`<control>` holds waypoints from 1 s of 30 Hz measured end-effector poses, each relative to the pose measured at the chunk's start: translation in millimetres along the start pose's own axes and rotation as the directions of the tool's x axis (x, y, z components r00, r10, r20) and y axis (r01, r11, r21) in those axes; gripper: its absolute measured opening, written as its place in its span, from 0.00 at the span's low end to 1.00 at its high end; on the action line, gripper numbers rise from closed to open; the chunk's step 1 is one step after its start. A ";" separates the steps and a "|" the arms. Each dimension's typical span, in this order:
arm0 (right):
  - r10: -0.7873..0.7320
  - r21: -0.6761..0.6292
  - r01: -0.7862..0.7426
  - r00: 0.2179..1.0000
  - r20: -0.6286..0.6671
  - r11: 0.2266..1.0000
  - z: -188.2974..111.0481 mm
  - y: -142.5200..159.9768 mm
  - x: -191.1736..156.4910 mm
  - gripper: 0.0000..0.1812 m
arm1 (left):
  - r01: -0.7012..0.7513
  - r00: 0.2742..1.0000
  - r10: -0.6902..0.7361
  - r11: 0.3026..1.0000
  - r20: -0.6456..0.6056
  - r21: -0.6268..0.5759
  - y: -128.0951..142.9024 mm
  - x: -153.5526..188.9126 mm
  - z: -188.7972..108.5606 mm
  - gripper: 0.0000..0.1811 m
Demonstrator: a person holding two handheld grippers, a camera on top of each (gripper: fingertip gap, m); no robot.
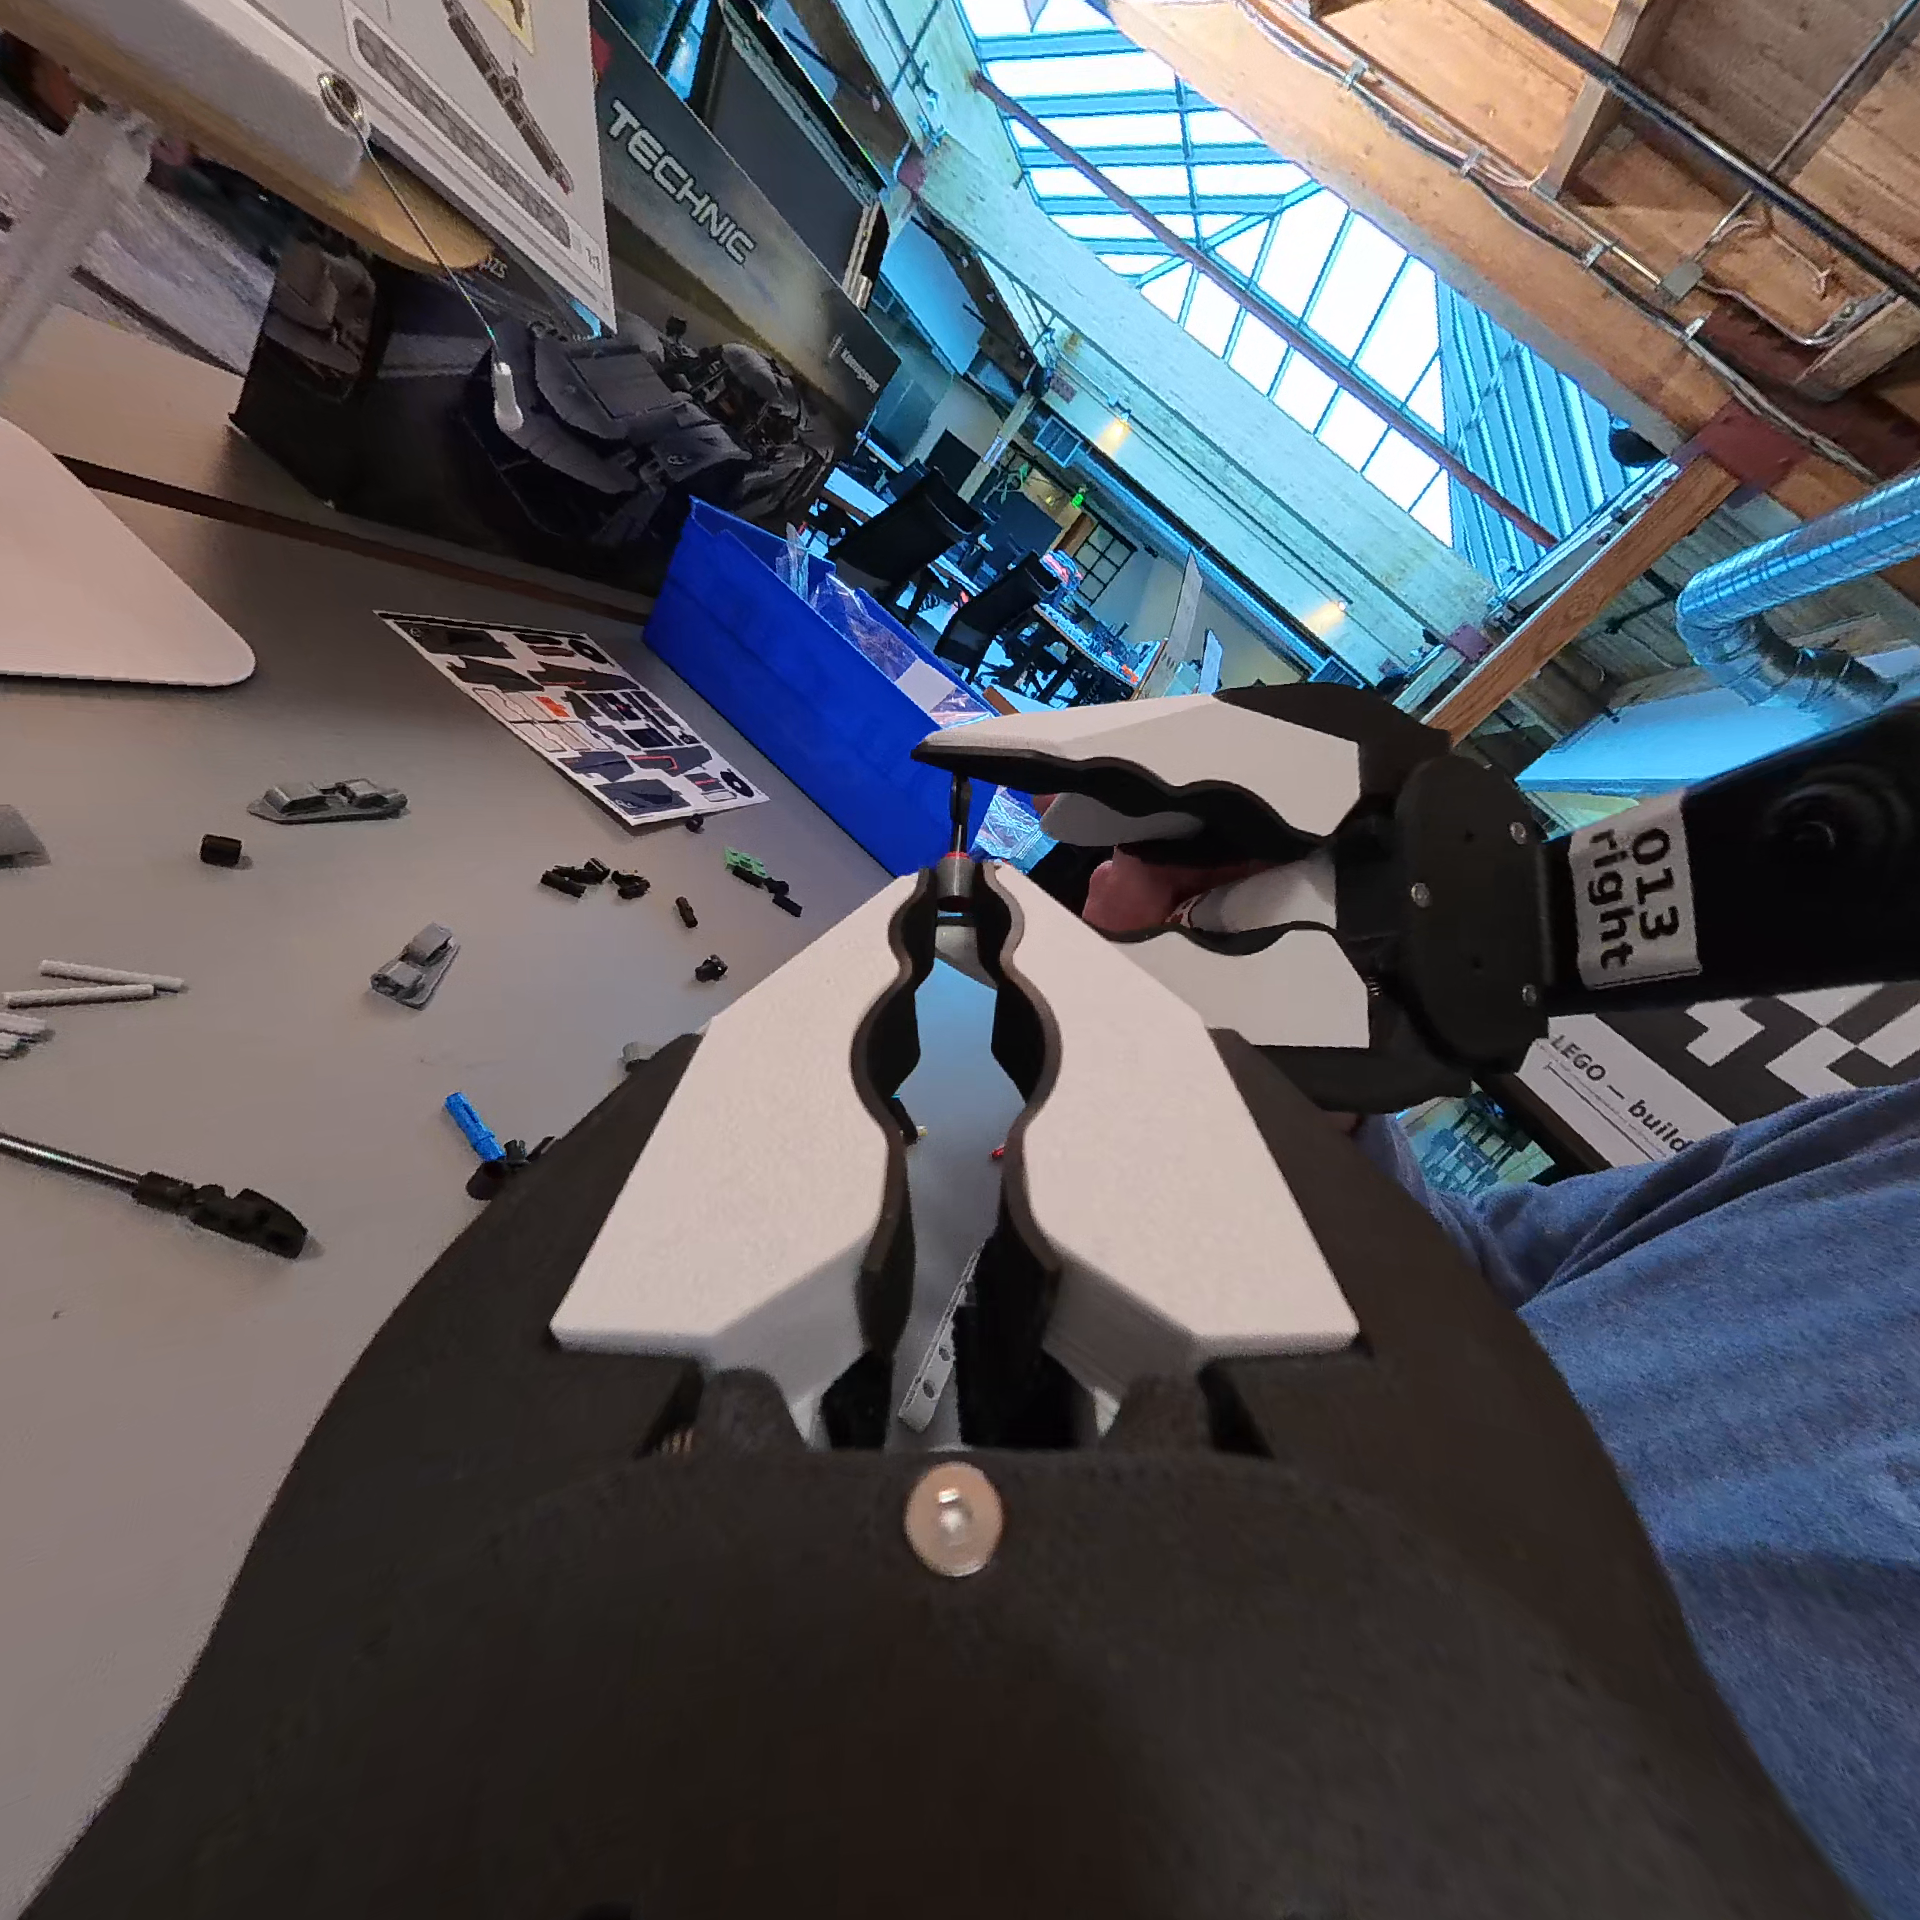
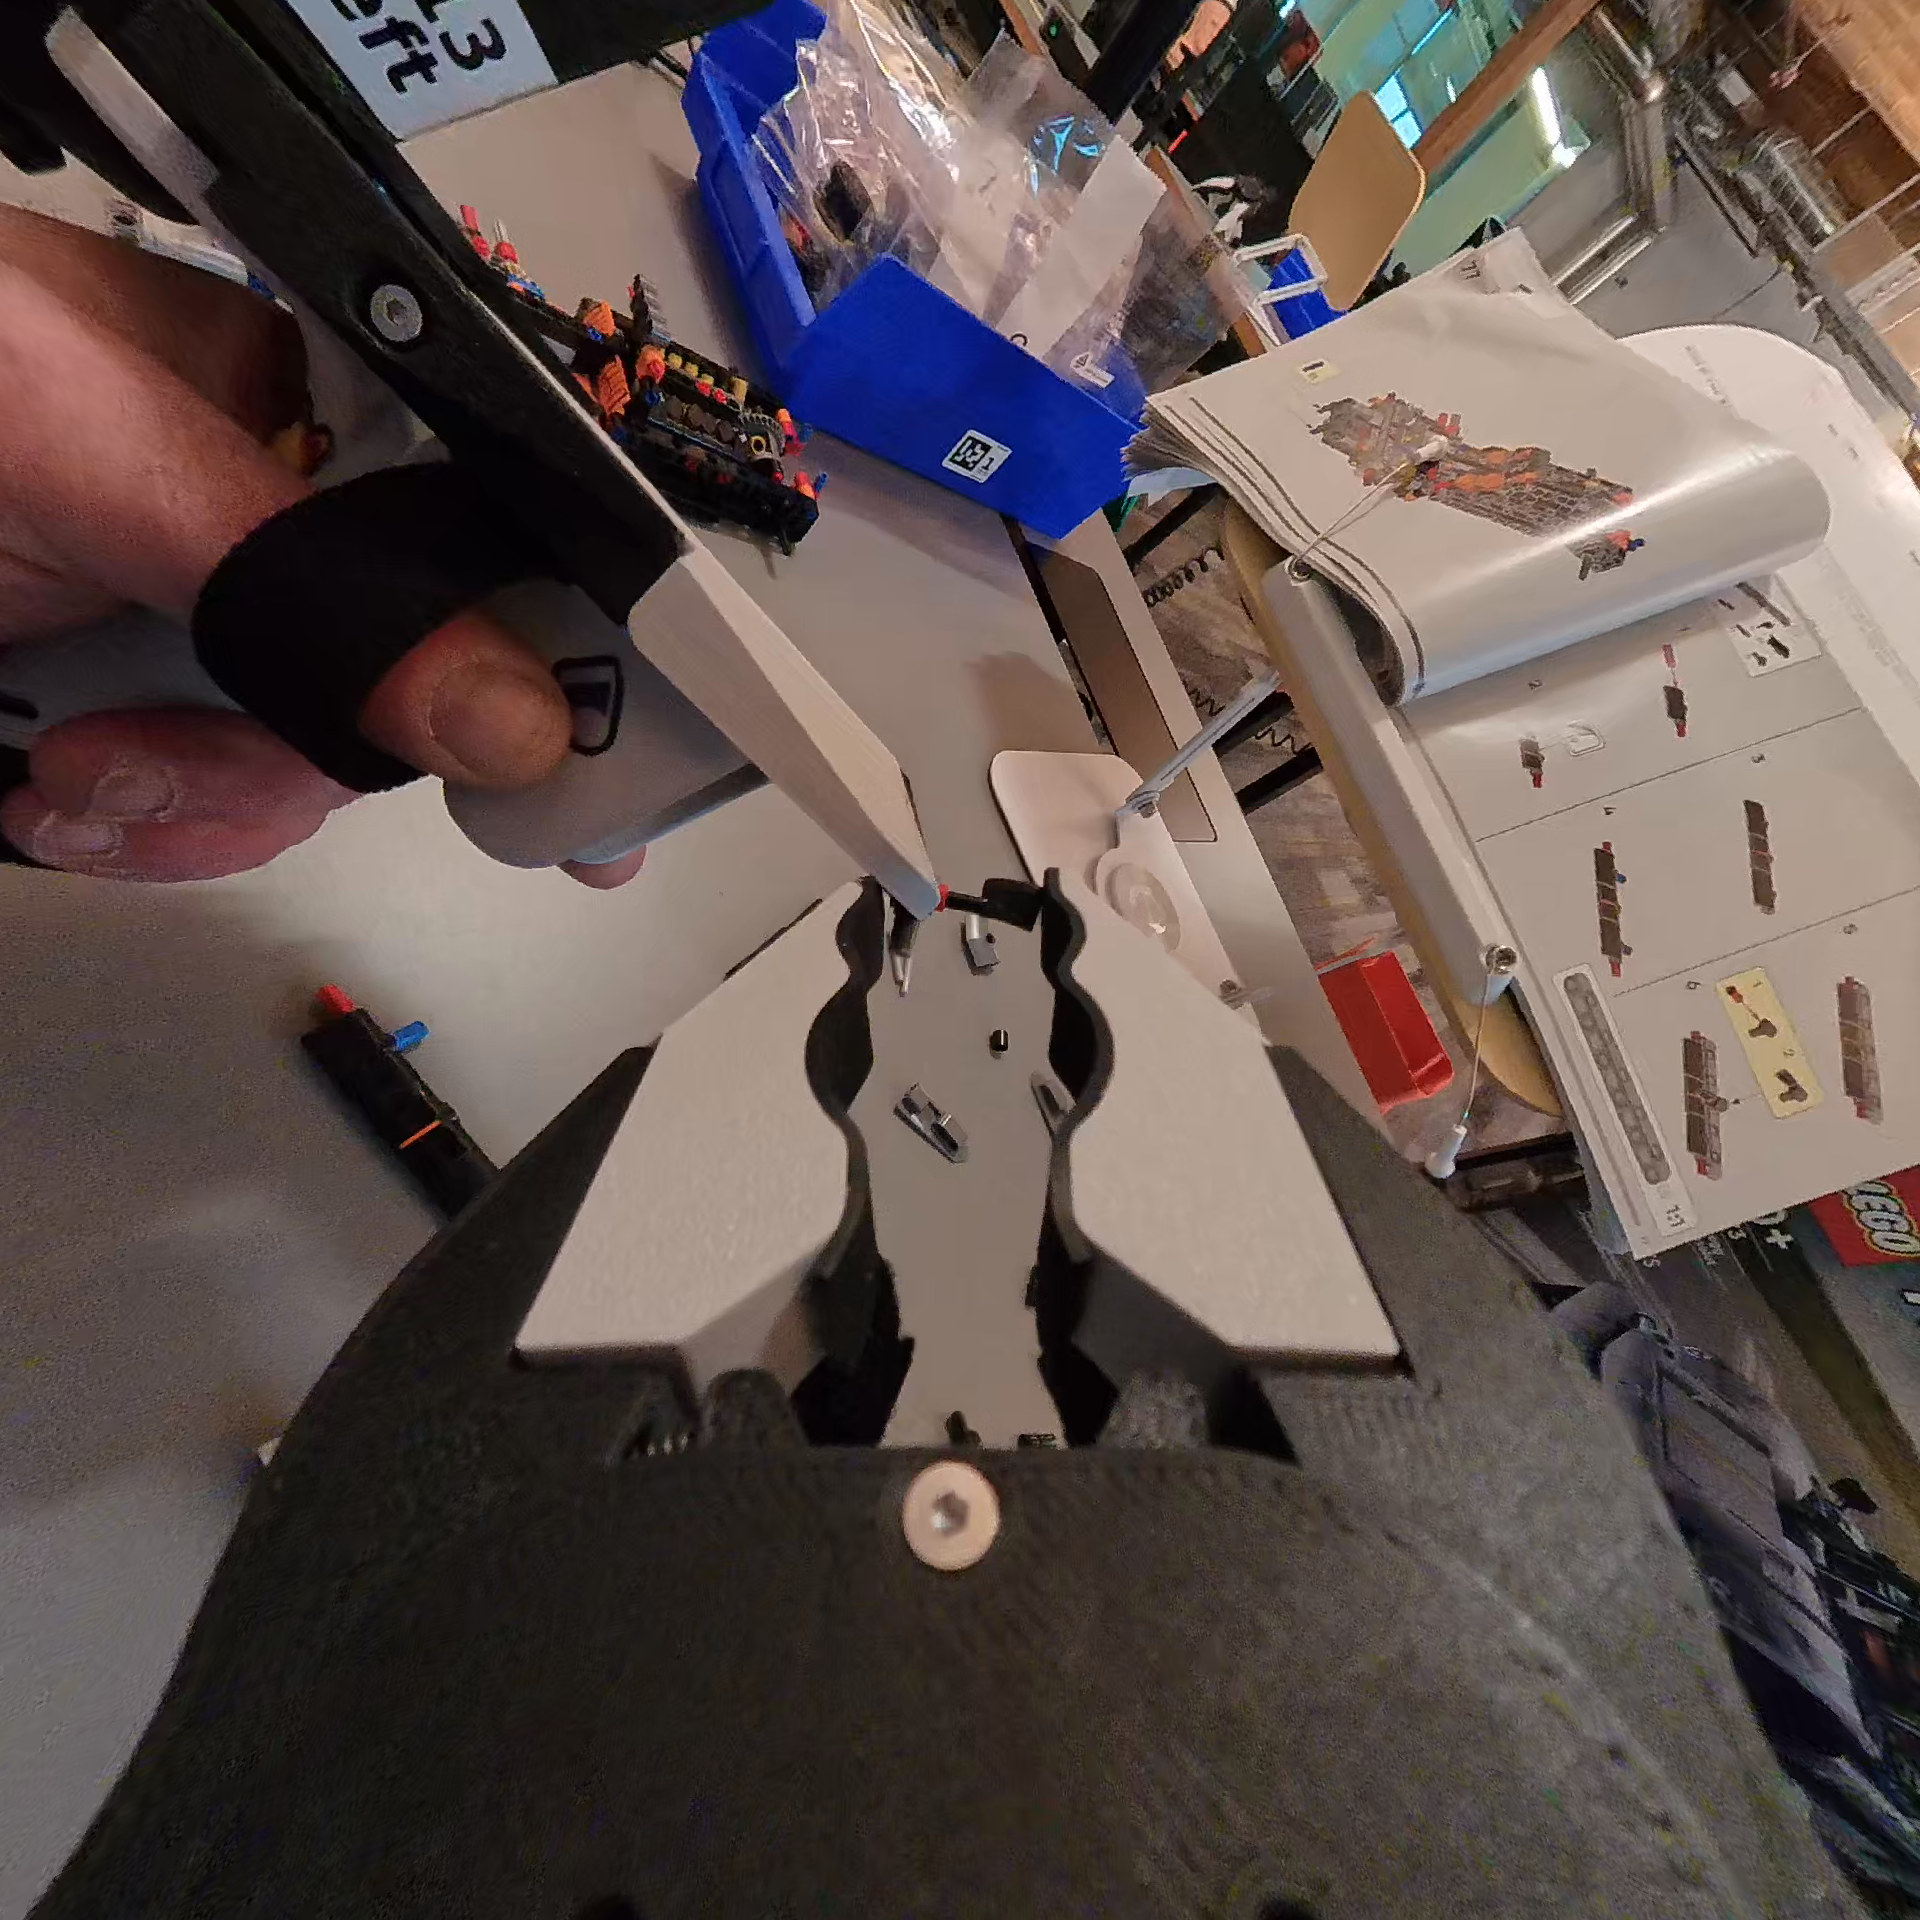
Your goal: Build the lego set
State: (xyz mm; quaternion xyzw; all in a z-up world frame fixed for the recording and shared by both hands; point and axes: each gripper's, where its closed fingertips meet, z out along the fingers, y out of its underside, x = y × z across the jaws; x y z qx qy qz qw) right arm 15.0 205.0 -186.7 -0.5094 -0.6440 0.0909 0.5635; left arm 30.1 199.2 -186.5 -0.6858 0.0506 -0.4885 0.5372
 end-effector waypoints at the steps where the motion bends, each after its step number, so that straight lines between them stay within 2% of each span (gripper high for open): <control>1: 0.000 -0.004 0.000 1.000 0.003 1.000 0.2 1.0 -0.2 0.15 | 0.000 1.000 0.000 1.000 0.005 -0.002 0.7 -0.5 0.4 0.03; 6: 0.010 0.007 -0.011 1.000 0.022 1.000 1.2 1.3 -3.6 0.11 | 0.003 1.000 -0.003 1.000 0.013 0.007 1.1 -1.5 0.5 0.03; 13: 0.061 0.010 -0.061 0.997 0.040 0.998 1.2 1.3 -2.2 0.11 | -0.018 1.000 0.018 1.000 0.020 0.002 -0.6 -0.6 1.0 0.03; 15: 0.097 0.011 -0.098 0.993 0.067 0.995 0.3 0.3 -1.9 0.15 | -0.016 1.000 0.016 1.000 0.019 0.004 -1.0 -2.9 0.8 0.03; 16: 0.102 0.020 -0.104 0.992 0.075 0.994 -2.6 -0.6 -0.2 0.23 | -0.021 1.000 0.020 1.000 0.023 0.008 -2.8 -4.4 -0.4 0.03; 18: 0.143 0.029 -0.148 0.983 0.118 0.989 -9.6 0.3 3.0 0.22 | -0.035 0.999 0.035 0.999 0.017 -0.003 -4.2 -4.8 -2.6 0.03; 20: 0.251 0.076 -0.272 0.945 0.211 0.959 -18.1 -3.9 7.0 0.18 | -0.045 0.999 0.045 0.999 -0.008 -0.012 -4.7 -1.7 -3.8 0.03; 25: 0.452 0.107 -0.535 0.790 0.413 0.838 -30.9 -10.1 12.1 0.07 | -0.100 0.994 0.097 0.993 -0.054 -0.061 0.3 6.6 -2.6 0.03; 30: 0.538 0.059 -0.670 0.642 0.545 0.740 -32.1 -12.3 2.5 0.06 | -0.169 0.981 0.158 0.981 -0.116 -0.092 4.6 21.7 -0.8 0.03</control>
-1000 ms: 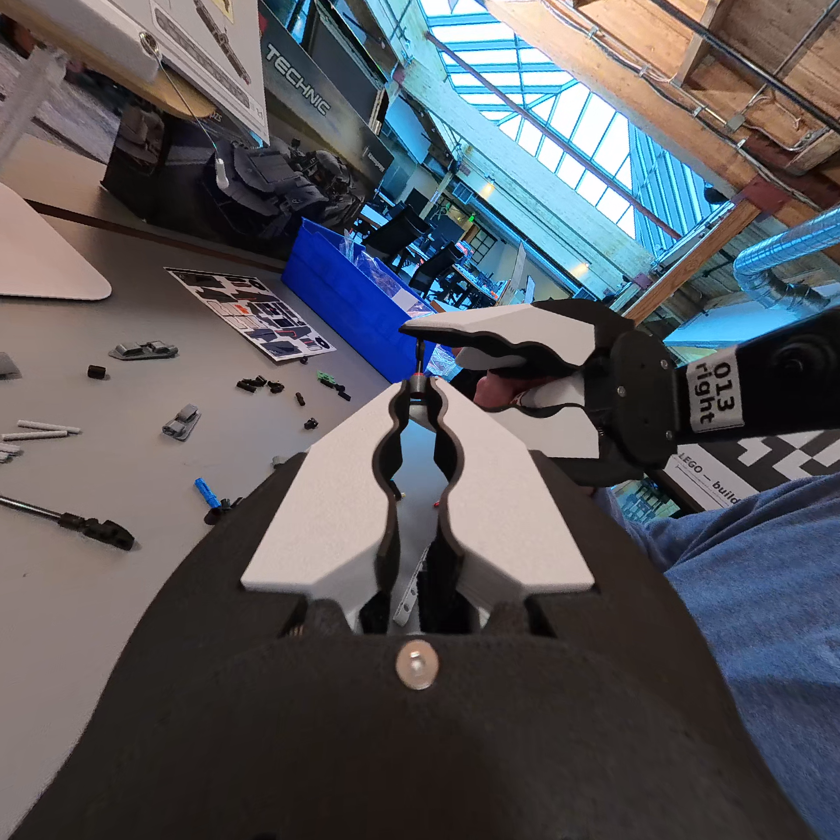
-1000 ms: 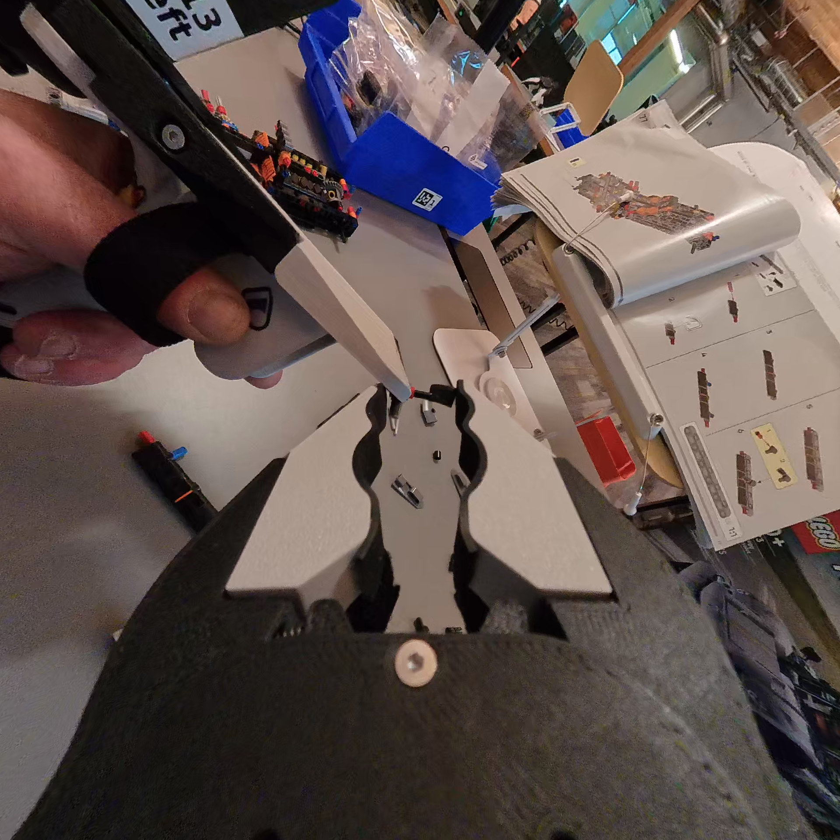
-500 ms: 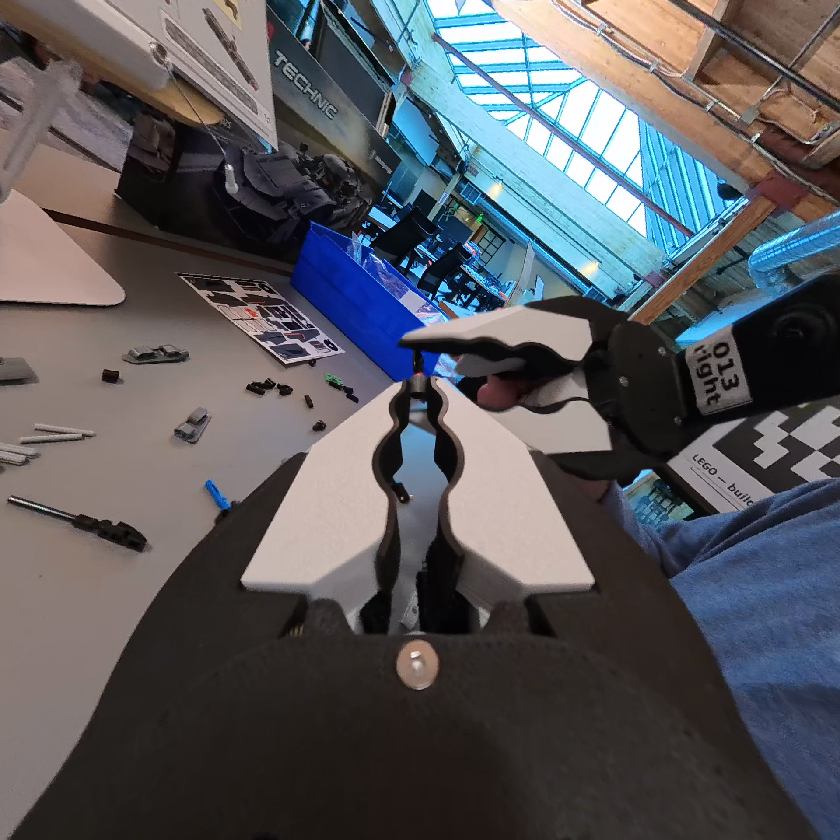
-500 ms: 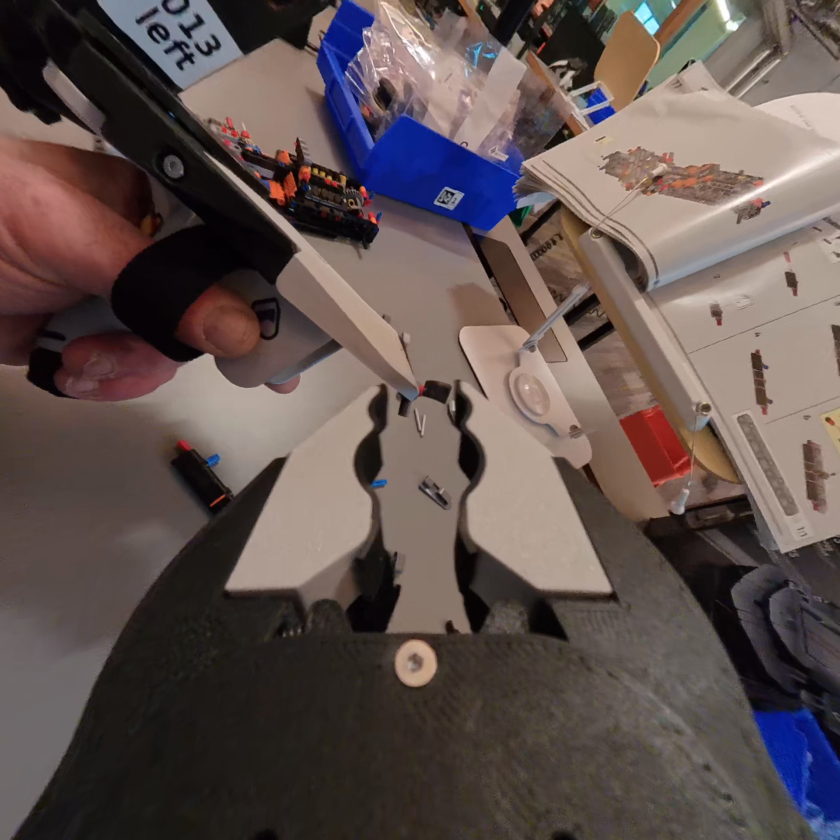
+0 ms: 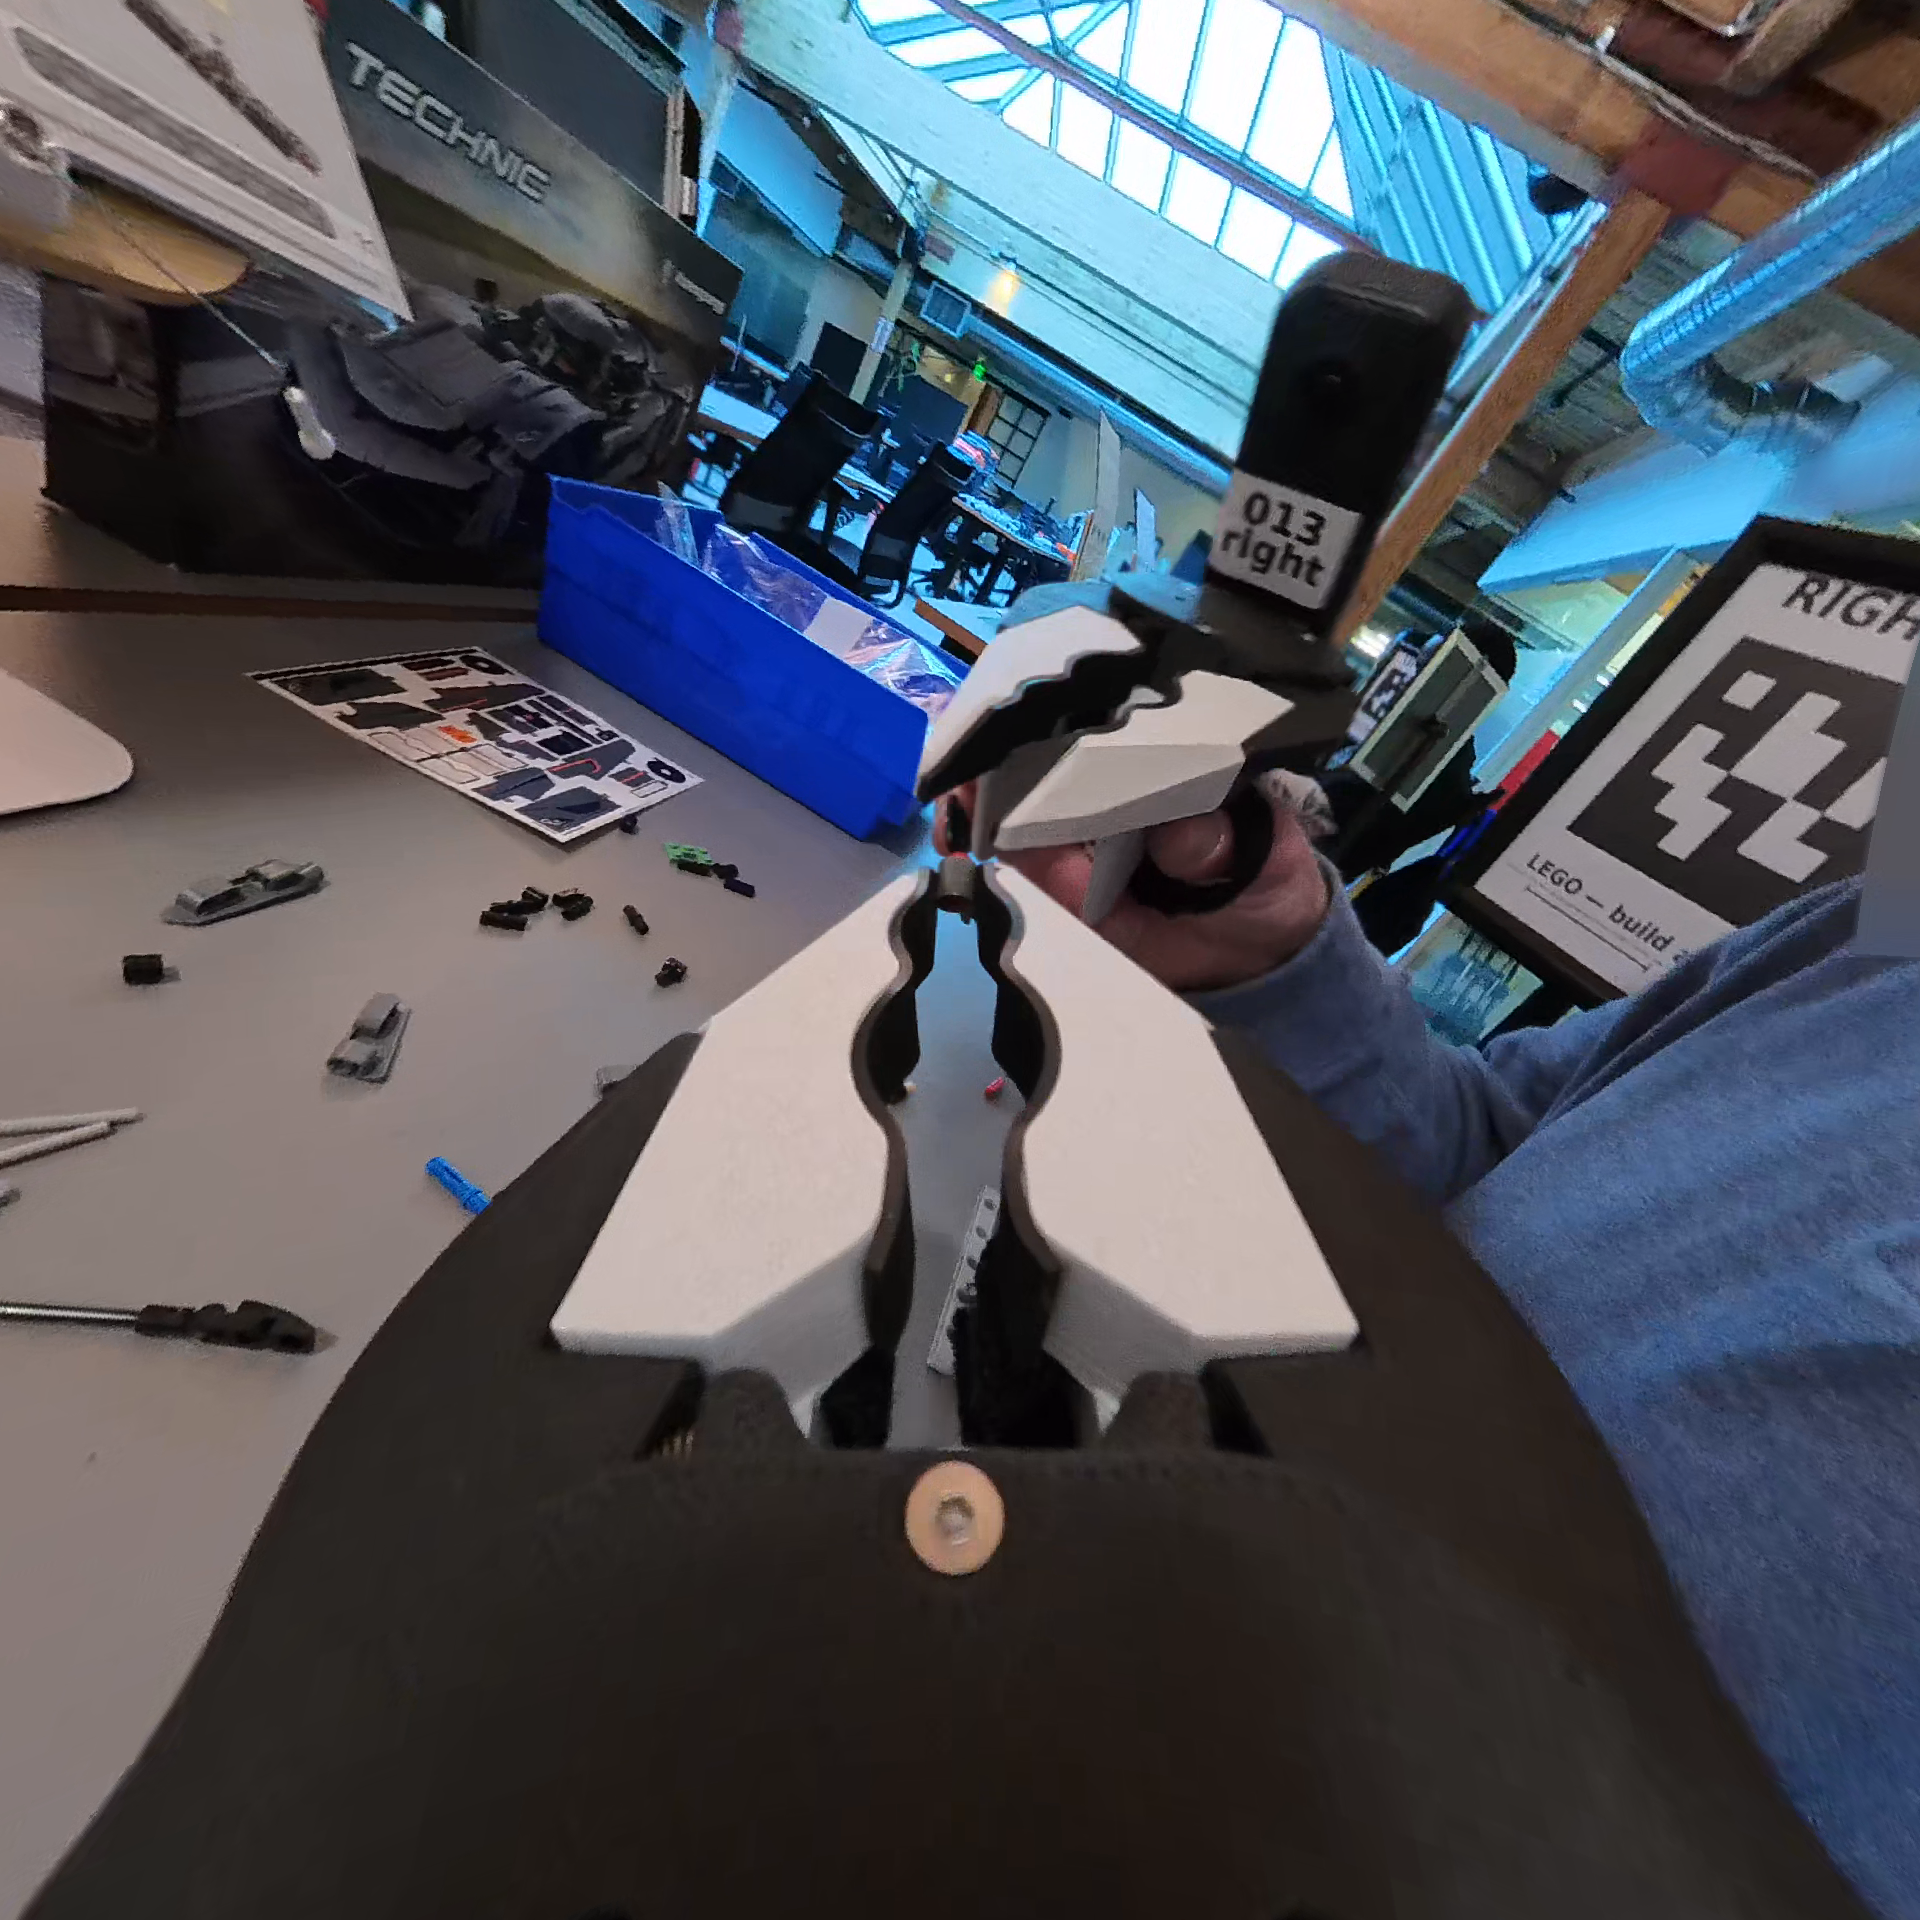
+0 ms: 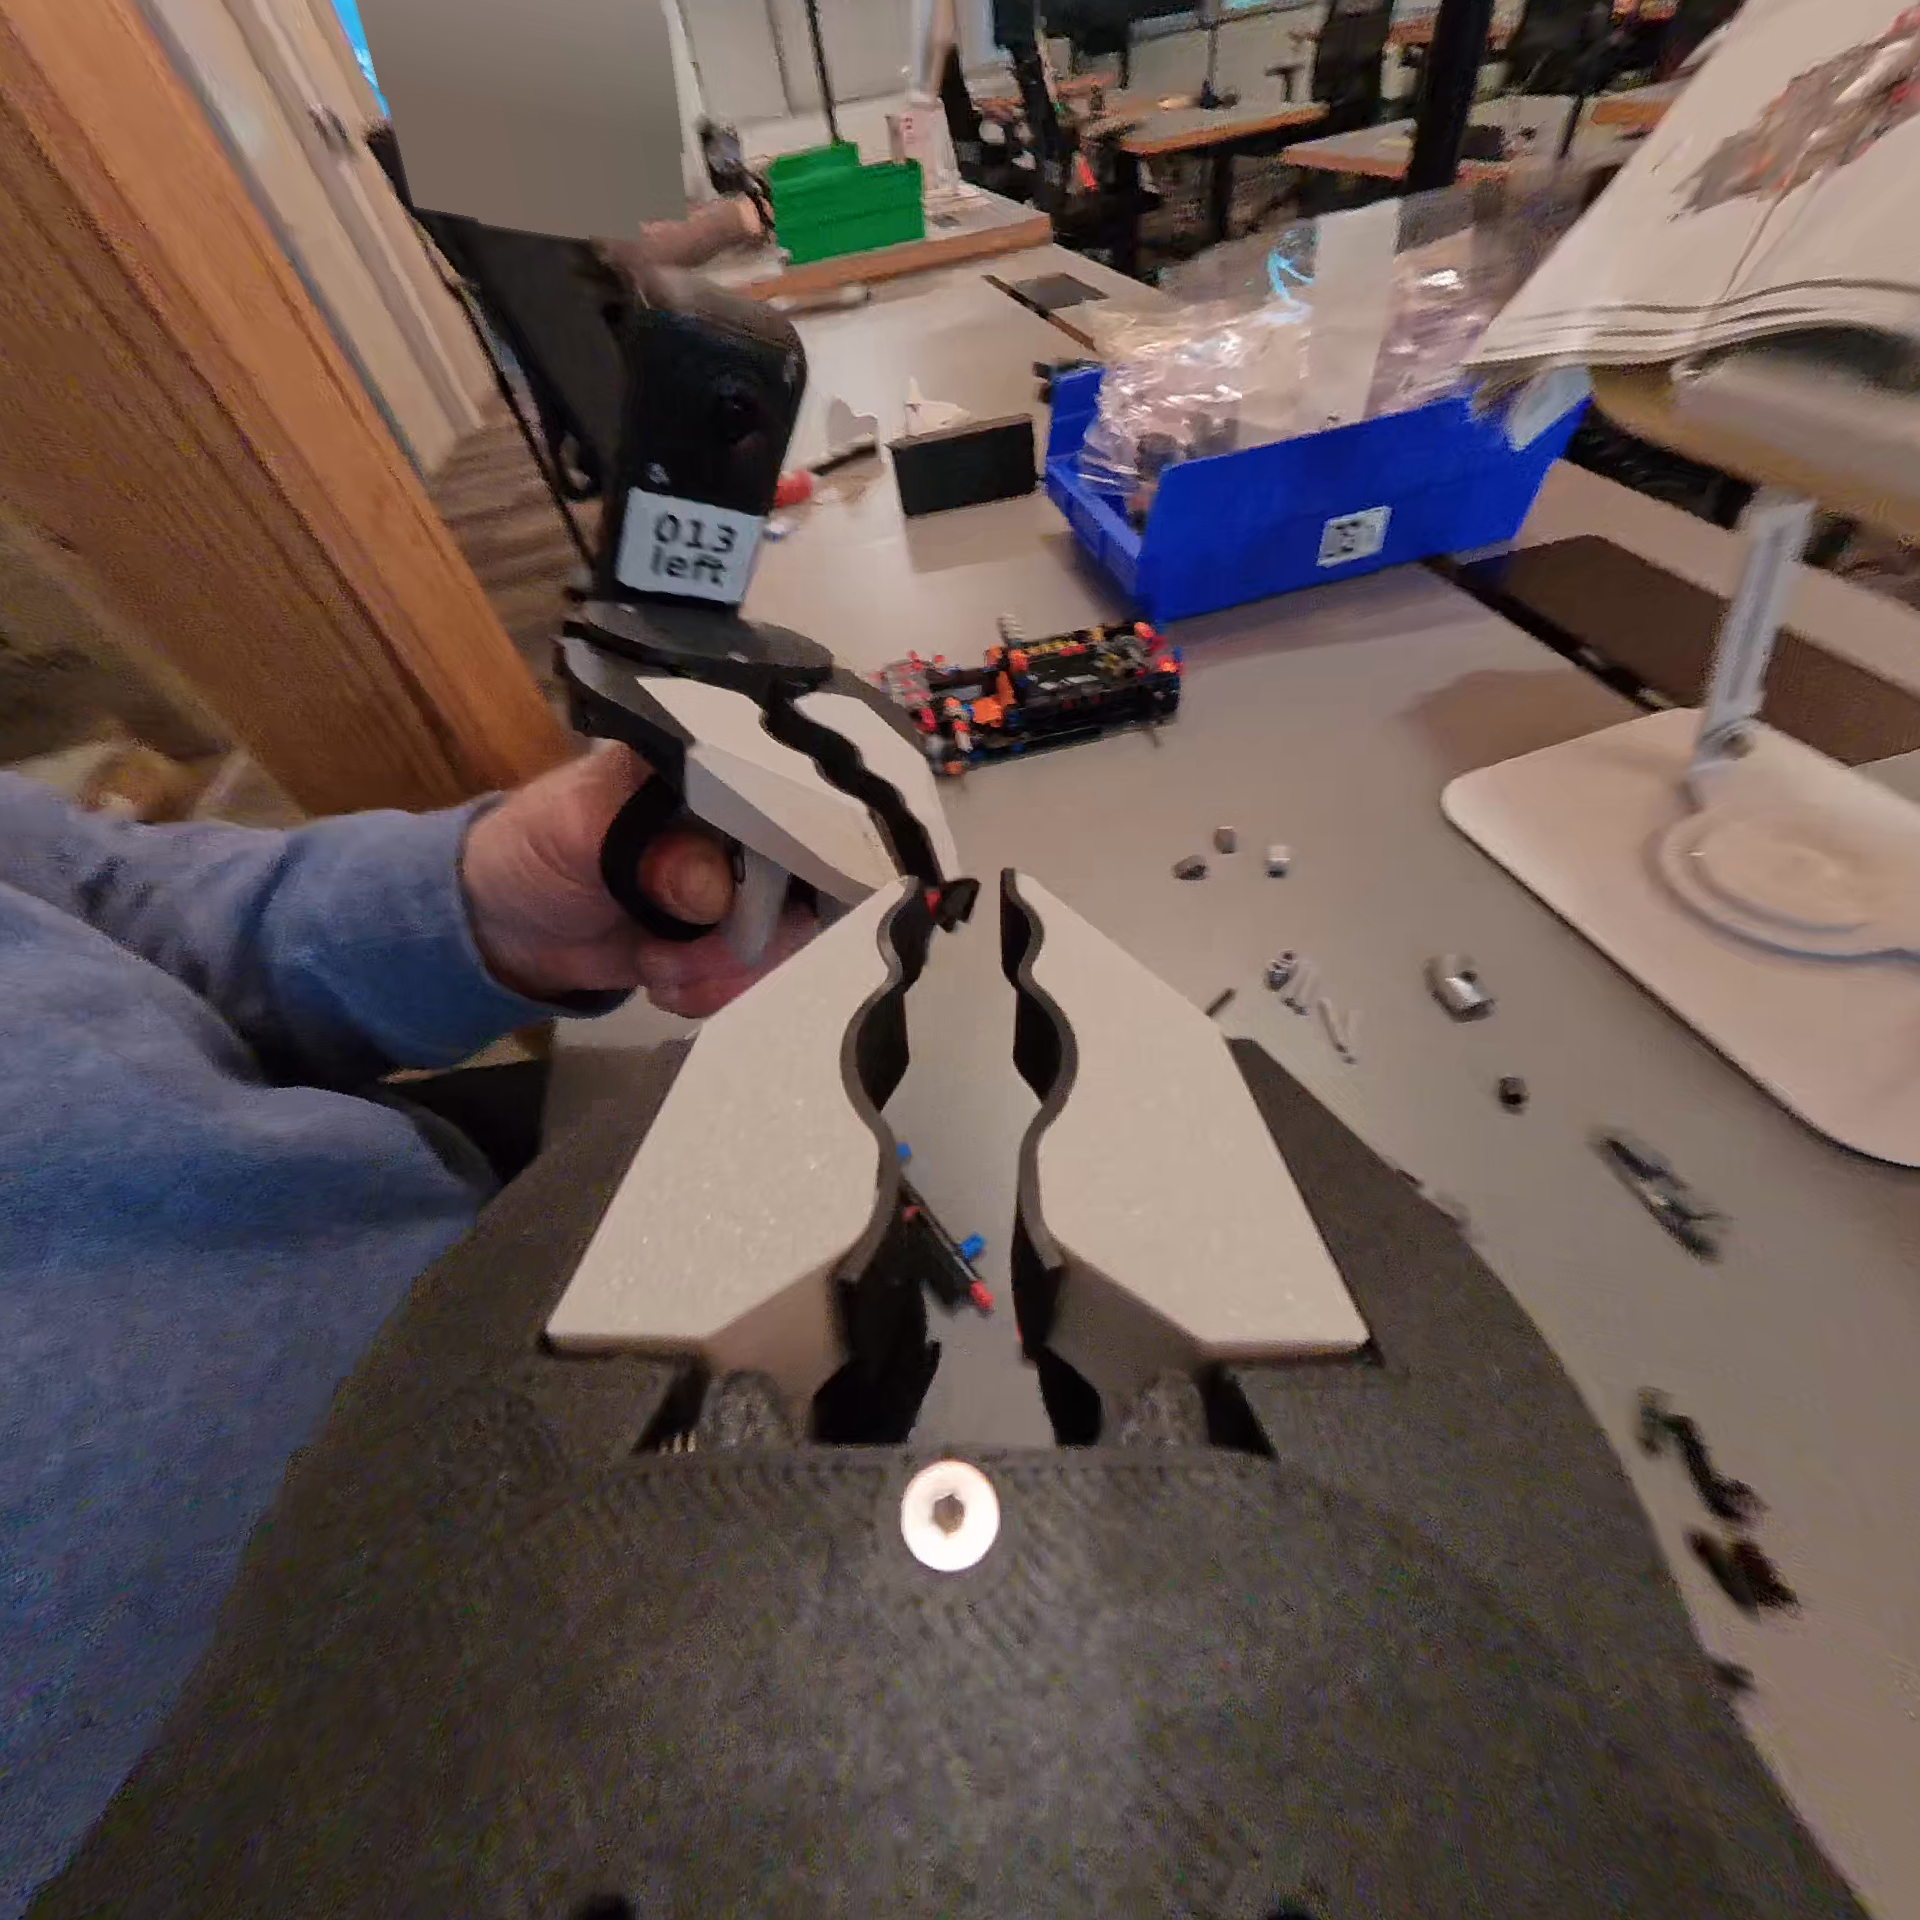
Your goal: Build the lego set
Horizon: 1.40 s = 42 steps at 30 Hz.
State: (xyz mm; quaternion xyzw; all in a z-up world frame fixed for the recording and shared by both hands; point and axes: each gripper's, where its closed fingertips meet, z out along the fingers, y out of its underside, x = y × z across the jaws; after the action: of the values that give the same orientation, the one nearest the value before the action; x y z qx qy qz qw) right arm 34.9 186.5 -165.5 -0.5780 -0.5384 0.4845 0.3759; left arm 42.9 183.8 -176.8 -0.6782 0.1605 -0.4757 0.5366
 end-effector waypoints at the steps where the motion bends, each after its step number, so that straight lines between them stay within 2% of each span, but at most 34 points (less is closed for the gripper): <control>1: 0.023 0.018 -0.024 0.999 0.028 1.000 -0.1 -1.1 -2.8 0.05 | -0.013 1.000 0.013 1.000 -0.002 -0.009 0.9 1.7 1.2 0.03; 5: 0.047 0.039 -0.049 0.998 0.047 0.998 -3.2 -1.0 -3.8 0.01 | -0.036 0.999 0.035 0.999 -0.024 -0.023 2.4 8.7 4.6 0.03; 14: 0.061 0.083 -0.065 0.996 0.058 0.994 -12.8 -4.1 -5.0 0.00 | -0.061 0.997 0.059 0.997 -0.052 -0.037 1.4 15.5 11.3 0.03; 42: 0.125 0.190 -0.134 0.990 0.057 0.973 -36.1 -14.3 5.8 0.05 | -0.048 0.992 0.046 0.999 -0.120 -0.014 -12.7 16.9 21.2 0.03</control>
State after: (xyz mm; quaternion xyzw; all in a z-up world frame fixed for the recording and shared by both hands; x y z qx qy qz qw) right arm 65.8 197.4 -143.7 -0.5615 -0.4581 0.5710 0.3858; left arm 64.9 188.4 -157.0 -0.6489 0.2122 -0.5013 0.5316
